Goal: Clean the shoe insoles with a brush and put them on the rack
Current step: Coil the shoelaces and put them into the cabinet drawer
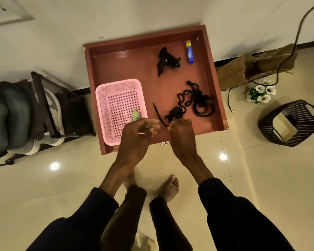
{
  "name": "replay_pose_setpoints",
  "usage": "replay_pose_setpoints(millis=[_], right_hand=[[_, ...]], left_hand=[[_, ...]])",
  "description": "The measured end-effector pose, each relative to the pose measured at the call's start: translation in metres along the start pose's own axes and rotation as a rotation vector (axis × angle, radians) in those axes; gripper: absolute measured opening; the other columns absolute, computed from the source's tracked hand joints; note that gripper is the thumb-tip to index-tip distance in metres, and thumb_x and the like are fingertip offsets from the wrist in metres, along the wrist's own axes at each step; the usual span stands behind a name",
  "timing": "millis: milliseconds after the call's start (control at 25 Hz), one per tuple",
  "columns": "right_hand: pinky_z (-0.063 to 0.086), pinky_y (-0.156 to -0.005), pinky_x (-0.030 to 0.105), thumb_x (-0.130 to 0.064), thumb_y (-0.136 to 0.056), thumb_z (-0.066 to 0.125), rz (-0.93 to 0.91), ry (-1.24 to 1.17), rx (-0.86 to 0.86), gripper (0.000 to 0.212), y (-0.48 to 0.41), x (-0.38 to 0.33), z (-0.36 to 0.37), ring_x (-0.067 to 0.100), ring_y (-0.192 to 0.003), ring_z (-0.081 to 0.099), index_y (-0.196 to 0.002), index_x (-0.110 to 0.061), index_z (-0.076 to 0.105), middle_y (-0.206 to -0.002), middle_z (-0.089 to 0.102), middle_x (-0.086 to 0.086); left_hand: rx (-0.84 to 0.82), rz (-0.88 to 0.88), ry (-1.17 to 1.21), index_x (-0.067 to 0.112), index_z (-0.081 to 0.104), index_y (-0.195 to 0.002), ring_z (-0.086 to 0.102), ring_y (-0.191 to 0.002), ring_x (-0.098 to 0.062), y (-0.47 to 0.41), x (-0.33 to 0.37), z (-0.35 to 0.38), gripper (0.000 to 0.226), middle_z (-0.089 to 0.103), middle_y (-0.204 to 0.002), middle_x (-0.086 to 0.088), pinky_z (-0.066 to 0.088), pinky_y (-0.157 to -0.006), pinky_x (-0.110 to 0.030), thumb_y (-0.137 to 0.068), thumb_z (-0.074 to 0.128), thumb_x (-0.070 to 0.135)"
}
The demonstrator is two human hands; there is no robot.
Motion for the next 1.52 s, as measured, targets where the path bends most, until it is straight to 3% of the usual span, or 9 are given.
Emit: replay_pose_setpoints(millis=[80, 200, 320, 600, 880, 1000, 1160, 1360, 1520], right_hand=[[0.040, -0.074, 0.028, -0.041, -0.097, 0.047, 0.063, -0.287, 0.062, 0.037, 0.010, -0.006, -0.040, 0.017, -0.093, 0.050, -0.100, -0.010, 0.068, -0.095, 0.065, 0.000], [0.043, -0.075, 0.019, -0.025, -0.097, 0.065, 0.020, -0.514, 0.146, 0.017, 0.017, -0.020, -0.100, 0.012, -0.091, 0.058, -0.098, -0.009, 0.071, -0.093, 0.070, 0.000], [0.044, -0.077, 0.008, -0.008, -0.094, 0.069, 0.029, -0.593, 0.107, 0.004, 0.019, -0.036, -0.147, -0.001, -0.089, 0.062, -0.096, -0.010, 0.072, -0.092, 0.070, -0.005], [0.055, -0.074, 0.020, -0.021, -0.100, 0.066, -0.018, -0.687, 0.102, 0.013, 0.034, -0.065, -0.242, 0.006, -0.085, 0.068, -0.104, -0.009, 0.069, -0.094, 0.071, -0.002], [0.047, -0.066, 0.013, -0.005, -0.097, 0.066, -0.228, -0.833, 0.014, 0.011, 0.080, -0.095, -0.336, 0.003, -0.067, 0.065, -0.100, 0.000, 0.076, -0.075, 0.070, -0.011], [0.053, -0.077, 0.023, -0.003, -0.096, 0.067, -0.326, -0.832, 0.040, 0.015, 0.103, -0.111, -0.405, 0.007, -0.082, 0.071, -0.101, -0.013, 0.077, -0.086, 0.074, -0.016], [0.057, -0.083, 0.032, -0.007, -0.096, 0.068, -0.506, -0.710, 0.097, 0.017, 0.126, -0.141, -0.510, 0.013, -0.092, 0.072, -0.104, -0.015, 0.079, -0.095, 0.075, -0.007], [0.054, -0.067, 0.025, 0.012, -0.090, 0.057, -0.610, -0.783, 0.064, 0.036, 0.144, -0.175, -0.618, 0.006, -0.075, 0.070, -0.093, -0.017, 0.077, -0.080, 0.074, -0.010], [0.042, -0.057, 0.032, -0.013, -0.100, 0.061, -0.565, -0.903, 0.068, 0.025, 0.159, -0.193, -0.649, 0.020, -0.056, 0.051, -0.079, -0.011, 0.075, -0.065, 0.065, 0.012]], left_hand=[[-0.051, 0.100, -0.081, 0.022, 0.073, -0.119, 0.066, -0.116, -0.008, -0.005, 0.015, 0.002, 0.026, 0.073, -0.120, 0.008, 0.053, -0.104, -0.036, -0.098, 0.062, 0.009], [-0.239, 0.281, -0.183, 0.013, 0.064, -0.135, 0.049, -0.133, 0.006, -0.006, 0.052, 0.006, 0.042, 0.059, -0.143, 0.007, 0.033, -0.110, -0.009, -0.100, 0.051, 0.033], [-0.396, 0.268, -0.225, 0.013, 0.071, -0.118, 0.064, -0.104, 0.004, 0.002, 0.091, 0.012, 0.021, 0.072, -0.119, 0.001, 0.049, -0.090, -0.013, -0.105, 0.056, 0.016], [-0.261, 0.239, -0.276, 0.010, 0.073, -0.086, 0.068, -0.063, -0.006, 0.036, 0.173, -0.019, 0.023, 0.072, -0.072, 0.002, 0.049, -0.062, -0.018, -0.102, 0.058, 0.016], [-0.465, -0.182, 0.316, -0.004, 0.067, -0.104, 0.071, -0.077, -0.025, 0.121, 0.260, -0.037, 0.031, 0.073, -0.090, -0.012, 0.059, -0.073, -0.034, -0.108, 0.048, 0.020], [-0.494, -0.234, 0.504, -0.007, 0.068, -0.113, 0.072, -0.102, -0.041, 0.176, 0.319, -0.049, 0.035, 0.072, -0.111, -0.028, 0.059, -0.090, -0.047, -0.105, 0.052, 0.023], [-0.487, -0.118, 0.593, -0.008, 0.068, -0.114, 0.069, -0.108, -0.046, 0.235, 0.399, -0.056, 0.038, 0.069, -0.115, -0.033, 0.056, -0.097, -0.053, -0.098, 0.059, 0.026], [-0.436, 0.141, 0.814, -0.009, 0.063, -0.119, 0.068, -0.112, -0.045, 0.280, 0.510, -0.060, 0.029, 0.067, -0.121, -0.032, 0.053, -0.101, -0.052, -0.101, 0.052, 0.011], [-0.406, 0.323, 1.065, -0.008, 0.060, -0.116, 0.064, -0.119, -0.045, 0.292, 0.589, -0.073, 0.024, 0.064, -0.128, -0.031, 0.052, -0.104, -0.050, -0.098, 0.053, 0.007]])
Point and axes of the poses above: each hand's wrist, its own y-axis away from the middle knuckle, its own z-axis out of the palm, x = y × z, the point moved 5 cm from there along -y, towards the middle knuckle
